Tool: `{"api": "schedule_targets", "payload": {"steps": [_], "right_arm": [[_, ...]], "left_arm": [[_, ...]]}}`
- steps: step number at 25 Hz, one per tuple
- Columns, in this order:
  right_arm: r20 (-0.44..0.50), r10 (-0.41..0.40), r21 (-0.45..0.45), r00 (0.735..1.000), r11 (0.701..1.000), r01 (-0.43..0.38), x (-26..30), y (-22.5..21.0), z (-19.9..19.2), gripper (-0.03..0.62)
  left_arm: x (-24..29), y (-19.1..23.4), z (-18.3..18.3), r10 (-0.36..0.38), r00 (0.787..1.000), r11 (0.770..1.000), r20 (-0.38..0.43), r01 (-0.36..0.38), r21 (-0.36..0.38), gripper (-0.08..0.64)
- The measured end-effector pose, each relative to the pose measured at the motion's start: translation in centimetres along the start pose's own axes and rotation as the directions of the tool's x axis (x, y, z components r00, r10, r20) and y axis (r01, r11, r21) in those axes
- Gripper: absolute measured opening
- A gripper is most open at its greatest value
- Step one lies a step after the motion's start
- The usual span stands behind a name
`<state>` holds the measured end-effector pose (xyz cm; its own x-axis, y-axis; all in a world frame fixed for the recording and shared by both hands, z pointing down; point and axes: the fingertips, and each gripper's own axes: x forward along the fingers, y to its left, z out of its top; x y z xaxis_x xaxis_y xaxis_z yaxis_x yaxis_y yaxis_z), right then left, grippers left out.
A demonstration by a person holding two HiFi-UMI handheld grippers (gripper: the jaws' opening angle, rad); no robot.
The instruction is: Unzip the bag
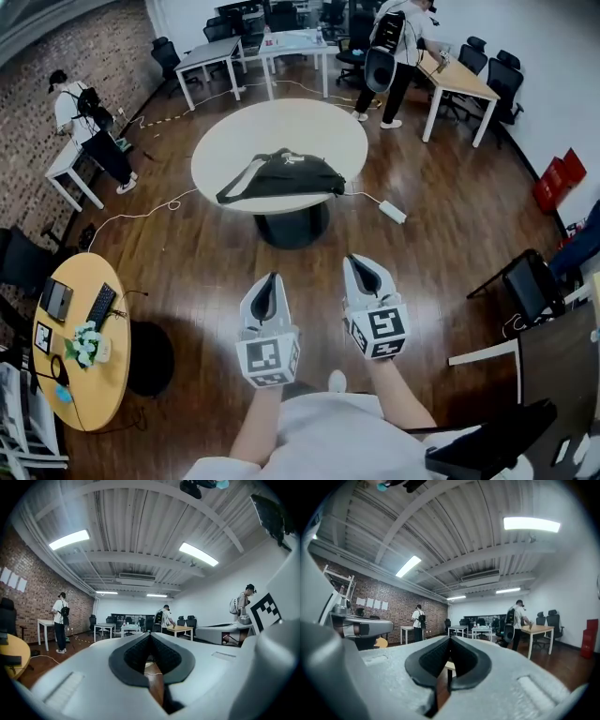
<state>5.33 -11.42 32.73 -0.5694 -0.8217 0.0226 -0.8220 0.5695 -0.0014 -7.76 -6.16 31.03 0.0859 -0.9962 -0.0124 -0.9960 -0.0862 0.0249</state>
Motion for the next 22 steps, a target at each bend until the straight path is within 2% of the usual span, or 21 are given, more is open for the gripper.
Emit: {"api": "schedule_targets", "payload": {"steps": [3,6,10,13,15,18,22], "right_arm": [[-0.087,0.036,0.07,0.996,0.997,-0.03,4.5,-0.8,-3.7,-0.011],[-0.114,0.054,0.075,0.992,0.996,-0.046,9.2,-1.5,-5.3,-0.011],[-0.135,0.026,0.08,0.991,0.997,-0.015,16.7,-3.6,-6.6,-0.011],[-0.128,-0.025,0.076,0.991,0.997,0.035,23.4,-6.2,-6.1,-0.011],[-0.1,-0.076,0.051,0.992,0.995,0.081,27.6,-8.3,-5.4,-0.011],[-0.079,-0.161,0.034,0.984,0.986,0.164,32.5,-11.5,-5.2,-0.011],[-0.085,-0.19,-0.012,0.978,0.982,0.19,36.8,-13.9,-6.3,-0.011]], "left_arm": [[3.9,1.3,-2.5,-0.011,0.998,1.0,-0.061,0.009,-0.022,0.015],[9.0,3.2,-4.2,-0.029,0.995,0.999,-0.095,0.027,-0.027,0.015],[18.3,6.7,-5.1,-0.083,0.991,0.996,-0.104,0.079,-0.043,0.015],[25.9,8.9,-4.2,-0.161,0.983,0.986,-0.092,0.157,-0.048,0.015],[30.2,9.6,-4.2,-0.228,0.97,0.974,-0.086,0.226,-0.028,0.015],[35.7,10.1,-5.4,-0.33,0.938,0.944,-0.102,0.331,-0.013,0.015],[42.1,11.1,-8.1,-0.382,0.914,0.923,-0.137,0.386,0.003,0.015]]}}
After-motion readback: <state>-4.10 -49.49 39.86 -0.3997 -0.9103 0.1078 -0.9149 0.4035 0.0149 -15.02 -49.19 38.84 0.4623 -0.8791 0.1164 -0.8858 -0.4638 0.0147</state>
